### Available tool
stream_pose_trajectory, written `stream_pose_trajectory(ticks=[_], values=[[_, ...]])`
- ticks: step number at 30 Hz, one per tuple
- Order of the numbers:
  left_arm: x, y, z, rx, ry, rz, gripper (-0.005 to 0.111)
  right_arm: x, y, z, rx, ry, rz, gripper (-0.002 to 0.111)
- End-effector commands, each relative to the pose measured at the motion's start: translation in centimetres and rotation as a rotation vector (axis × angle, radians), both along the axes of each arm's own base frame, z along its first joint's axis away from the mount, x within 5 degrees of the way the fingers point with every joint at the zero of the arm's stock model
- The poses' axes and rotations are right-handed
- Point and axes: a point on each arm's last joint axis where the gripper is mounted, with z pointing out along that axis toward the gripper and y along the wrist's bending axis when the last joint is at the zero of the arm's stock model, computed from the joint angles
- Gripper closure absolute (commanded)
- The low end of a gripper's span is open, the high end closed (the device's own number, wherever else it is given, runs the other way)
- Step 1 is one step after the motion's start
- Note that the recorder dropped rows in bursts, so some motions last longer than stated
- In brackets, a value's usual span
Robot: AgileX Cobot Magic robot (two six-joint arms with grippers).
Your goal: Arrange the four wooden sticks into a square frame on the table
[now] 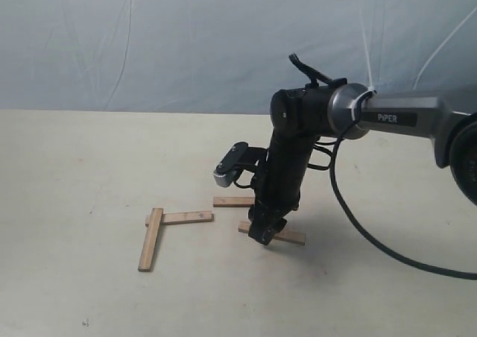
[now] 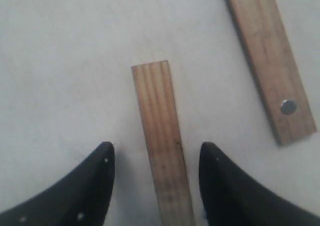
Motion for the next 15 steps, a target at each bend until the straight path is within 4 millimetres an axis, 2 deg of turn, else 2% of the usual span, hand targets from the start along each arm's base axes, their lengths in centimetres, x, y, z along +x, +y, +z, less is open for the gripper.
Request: stream_pose_trajectory(ticks=[1, 8, 11, 14, 15], values=[[0.0, 0.0, -0.1, 0.007, 0.000, 0.000, 0.107, 0.1, 0.0, -0.1, -0.001, -0.017, 0.021, 0.059], [0.0, 0.0, -0.1, 0.007, 0.000, 0.000, 0.107, 0.0, -0.1, -2.2, -0.034, 0.023, 0.032, 0.061], [0.0, 0.0, -0.1, 0.007, 0.000, 0.000, 0.107, 0.0, -0.2, -2.5, -0.051, 0.024, 0.034, 0.077], [0.0, 0.0, -0.1, 0.007, 0.000, 0.000, 0.107, 0.0, -0.5, -2.5, -0.091, 0.030, -0.001, 0.108], [0.0, 0.0, -0.1, 0.007, 0.000, 0.000, 0.107, 0.0, -0.6, -2.4, -0.098, 0.034, -0.023, 0.108]])
